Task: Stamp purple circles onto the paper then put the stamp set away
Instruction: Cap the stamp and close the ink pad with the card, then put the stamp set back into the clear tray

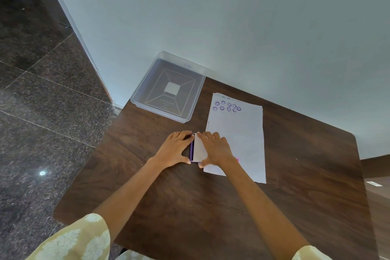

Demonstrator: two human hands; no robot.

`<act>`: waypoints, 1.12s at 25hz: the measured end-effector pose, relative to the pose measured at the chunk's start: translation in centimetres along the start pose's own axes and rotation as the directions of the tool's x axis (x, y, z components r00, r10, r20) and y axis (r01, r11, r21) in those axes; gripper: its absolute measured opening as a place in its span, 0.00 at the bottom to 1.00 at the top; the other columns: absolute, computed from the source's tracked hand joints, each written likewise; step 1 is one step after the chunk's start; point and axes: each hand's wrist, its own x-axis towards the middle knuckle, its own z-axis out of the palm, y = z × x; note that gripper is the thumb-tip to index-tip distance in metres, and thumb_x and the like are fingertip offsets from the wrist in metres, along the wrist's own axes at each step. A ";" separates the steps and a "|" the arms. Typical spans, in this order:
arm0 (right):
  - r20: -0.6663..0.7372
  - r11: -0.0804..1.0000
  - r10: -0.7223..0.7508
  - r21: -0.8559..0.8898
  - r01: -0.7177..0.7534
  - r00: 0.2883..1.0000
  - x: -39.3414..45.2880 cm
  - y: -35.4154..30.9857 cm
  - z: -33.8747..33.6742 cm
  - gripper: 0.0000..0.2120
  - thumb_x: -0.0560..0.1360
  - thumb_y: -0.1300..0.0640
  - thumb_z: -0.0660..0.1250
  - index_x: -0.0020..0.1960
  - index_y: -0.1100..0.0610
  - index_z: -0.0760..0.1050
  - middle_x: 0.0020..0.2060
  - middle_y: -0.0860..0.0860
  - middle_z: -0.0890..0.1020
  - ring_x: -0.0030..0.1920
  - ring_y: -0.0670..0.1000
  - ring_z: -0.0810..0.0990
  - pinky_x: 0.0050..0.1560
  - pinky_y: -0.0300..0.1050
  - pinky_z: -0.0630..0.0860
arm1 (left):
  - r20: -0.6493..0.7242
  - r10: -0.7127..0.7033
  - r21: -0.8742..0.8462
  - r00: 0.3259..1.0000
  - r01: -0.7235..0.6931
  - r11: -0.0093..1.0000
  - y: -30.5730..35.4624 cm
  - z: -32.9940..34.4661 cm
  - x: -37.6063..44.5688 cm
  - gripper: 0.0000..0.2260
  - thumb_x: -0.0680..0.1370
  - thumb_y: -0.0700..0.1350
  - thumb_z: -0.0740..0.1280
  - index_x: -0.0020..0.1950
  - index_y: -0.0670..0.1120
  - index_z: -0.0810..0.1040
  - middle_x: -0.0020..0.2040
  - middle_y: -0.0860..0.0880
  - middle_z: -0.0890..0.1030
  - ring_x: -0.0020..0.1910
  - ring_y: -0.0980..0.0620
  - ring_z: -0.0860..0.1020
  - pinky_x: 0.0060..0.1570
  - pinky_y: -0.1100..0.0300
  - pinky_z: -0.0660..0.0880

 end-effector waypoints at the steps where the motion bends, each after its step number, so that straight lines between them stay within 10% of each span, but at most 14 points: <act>1: -0.001 1.000 0.003 -0.010 -0.003 1.000 0.1 0.0 0.0 0.49 0.62 0.43 0.76 0.72 0.51 0.50 0.71 0.54 0.63 0.68 0.59 0.63 0.66 0.55 0.65 | 0.001 -0.001 -0.021 1.000 0.001 1.000 0.0 0.0 0.0 0.38 0.70 0.57 0.71 0.73 0.46 0.59 0.74 0.46 0.62 0.72 0.46 0.61 0.71 0.51 0.57; 19: -0.014 1.000 -0.003 0.014 0.003 1.000 -0.6 -0.7 -0.3 0.49 0.62 0.42 0.75 0.72 0.52 0.49 0.72 0.55 0.60 0.69 0.59 0.62 0.67 0.56 0.64 | 0.071 -0.085 -0.149 0.994 0.095 0.984 1.2 0.3 -0.9 0.51 0.68 0.60 0.72 0.75 0.44 0.40 0.77 0.45 0.53 0.76 0.47 0.52 0.73 0.50 0.43; 25: -0.435 0.861 0.370 0.492 -0.127 0.821 -5.5 2.6 0.2 0.27 0.74 0.48 0.65 0.69 0.53 0.60 0.65 0.56 0.71 0.63 0.56 0.71 0.60 0.51 0.71 | -0.047 0.033 0.087 0.998 -0.029 0.996 3.3 -0.5 -0.9 0.47 0.71 0.66 0.63 0.75 0.42 0.42 0.78 0.44 0.48 0.76 0.45 0.45 0.70 0.48 0.36; 28: -0.384 0.779 0.459 0.608 -0.155 0.801 -8.7 4.4 2.3 0.23 0.73 0.53 0.66 0.66 0.54 0.66 0.63 0.54 0.74 0.61 0.54 0.72 0.61 0.48 0.70 | 0.075 0.118 0.224 0.990 -0.132 0.966 4.6 -1.4 0.9 0.48 0.71 0.66 0.62 0.75 0.40 0.40 0.77 0.41 0.45 0.76 0.41 0.43 0.70 0.47 0.34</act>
